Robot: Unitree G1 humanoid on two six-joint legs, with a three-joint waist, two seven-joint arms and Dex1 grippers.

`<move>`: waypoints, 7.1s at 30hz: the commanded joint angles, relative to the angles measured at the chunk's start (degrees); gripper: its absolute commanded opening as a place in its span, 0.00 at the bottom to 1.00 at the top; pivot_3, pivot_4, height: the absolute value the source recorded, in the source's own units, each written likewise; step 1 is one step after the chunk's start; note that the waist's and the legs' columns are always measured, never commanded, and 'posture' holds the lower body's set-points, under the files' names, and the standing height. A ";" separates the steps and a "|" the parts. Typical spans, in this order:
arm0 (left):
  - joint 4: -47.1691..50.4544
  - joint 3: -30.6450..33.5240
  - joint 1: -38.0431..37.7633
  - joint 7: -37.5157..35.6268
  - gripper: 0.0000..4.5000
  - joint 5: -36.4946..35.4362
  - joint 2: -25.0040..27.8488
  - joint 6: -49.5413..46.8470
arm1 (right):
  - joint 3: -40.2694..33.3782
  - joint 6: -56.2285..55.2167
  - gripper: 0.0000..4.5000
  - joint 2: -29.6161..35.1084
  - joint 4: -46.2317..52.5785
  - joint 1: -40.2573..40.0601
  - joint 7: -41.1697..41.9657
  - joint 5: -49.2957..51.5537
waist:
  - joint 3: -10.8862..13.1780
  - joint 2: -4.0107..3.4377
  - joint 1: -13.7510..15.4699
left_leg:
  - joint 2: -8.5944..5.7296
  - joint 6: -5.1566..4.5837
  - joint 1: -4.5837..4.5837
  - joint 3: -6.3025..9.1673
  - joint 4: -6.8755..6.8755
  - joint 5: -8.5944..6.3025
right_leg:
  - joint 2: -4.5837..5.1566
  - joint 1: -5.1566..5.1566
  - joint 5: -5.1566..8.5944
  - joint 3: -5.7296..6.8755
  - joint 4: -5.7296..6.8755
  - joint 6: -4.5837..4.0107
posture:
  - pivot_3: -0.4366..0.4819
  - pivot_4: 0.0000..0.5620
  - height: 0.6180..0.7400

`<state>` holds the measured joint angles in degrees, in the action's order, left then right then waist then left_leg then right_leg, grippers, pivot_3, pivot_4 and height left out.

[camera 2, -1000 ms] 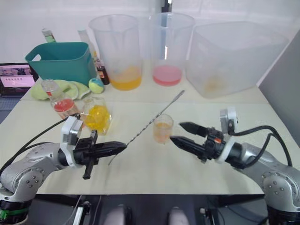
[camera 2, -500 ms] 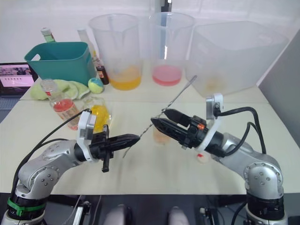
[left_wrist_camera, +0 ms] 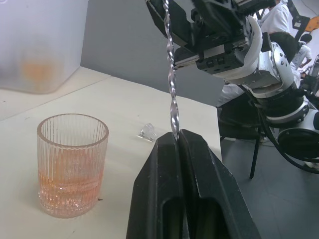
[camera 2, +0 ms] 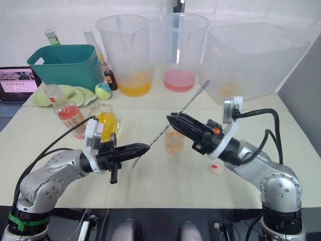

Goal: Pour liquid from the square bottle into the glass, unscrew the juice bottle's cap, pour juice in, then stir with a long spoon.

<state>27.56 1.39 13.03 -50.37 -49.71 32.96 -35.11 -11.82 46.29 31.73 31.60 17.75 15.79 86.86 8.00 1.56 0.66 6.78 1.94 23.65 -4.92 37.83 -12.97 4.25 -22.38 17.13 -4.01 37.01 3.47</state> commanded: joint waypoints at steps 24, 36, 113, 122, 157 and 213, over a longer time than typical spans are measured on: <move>-1.42 0.96 -1.79 1.87 0.99 7.81 0.94 4.27 | -3.33 -2.60 0.00 5.43 -9.12 13.83 5.97 -8.43 | 0.01 -0.01 -0.08 | 0.00 0.00 0.11 -0.01 -0.02 0.00 | 0.00 -0.14 0.00 0.00 -0.01 0.00 | 0.48 0.27 0.87; -0.92 -1.46 -6.69 0.05 0.99 16.53 -0.14 13.95 | -1.60 0.26 0.00 14.82 -13.83 17.66 14.55 -20.34 | 0.02 -0.03 0.03 | 0.00 0.00 0.22 -0.04 -0.03 0.00 | 0.03 -0.24 0.00 0.02 -0.08 0.00 | 0.48 0.27 0.87; -2.64 -0.86 -4.87 0.70 0.99 18.01 0.16 14.02 | 4.76 -0.15 0.00 1.49 -23.11 27.50 25.37 -45.16 | 0.04 -0.08 0.01 | 0.00 0.03 0.60 -0.08 -0.01 0.03 | 0.02 -0.78 -0.01 0.02 0.16 -0.01 | 0.48 0.27 0.87; -2.93 -1.18 -4.88 0.87 0.99 18.40 -0.21 14.31 | 4.12 -0.67 0.00 0.37 -22.49 27.67 24.65 -44.86 | 0.05 -0.08 0.02 | 0.00 0.02 0.60 -0.08 -0.01 0.03 | 0.01 -0.78 -0.01 0.02 0.17 -0.01 | 0.48 0.27 0.87; -2.92 -0.66 -5.30 1.22 0.99 18.69 -0.01 14.20 | 6.41 -4.58 0.00 1.80 -20.50 23.41 28.21 -48.38 | 0.04 -0.09 0.07 | 0.00 0.03 0.61 -0.08 -0.01 0.03 | 0.02 -0.79 -0.02 0.02 0.18 -0.01 | 0.48 0.27 0.87; -1.41 -0.18 -6.45 1.79 0.99 18.04 0.65 12.65 | 8.15 0.69 0.00 5.76 -18.87 26.93 32.92 -48.26 | 0.04 -0.09 0.06 | 0.00 0.04 0.60 -0.07 0.01 0.03 | 0.02 -0.79 -0.02 0.02 0.18 -0.01 | 0.48 0.27 0.87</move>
<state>23.98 0.23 6.22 -48.52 -30.88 33.31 -22.61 -1.53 48.56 36.72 11.84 43.59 48.52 38.74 8.04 1.48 0.73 6.78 1.98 24.25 -4.98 37.84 -12.94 4.27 -23.16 17.11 -3.99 37.19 3.46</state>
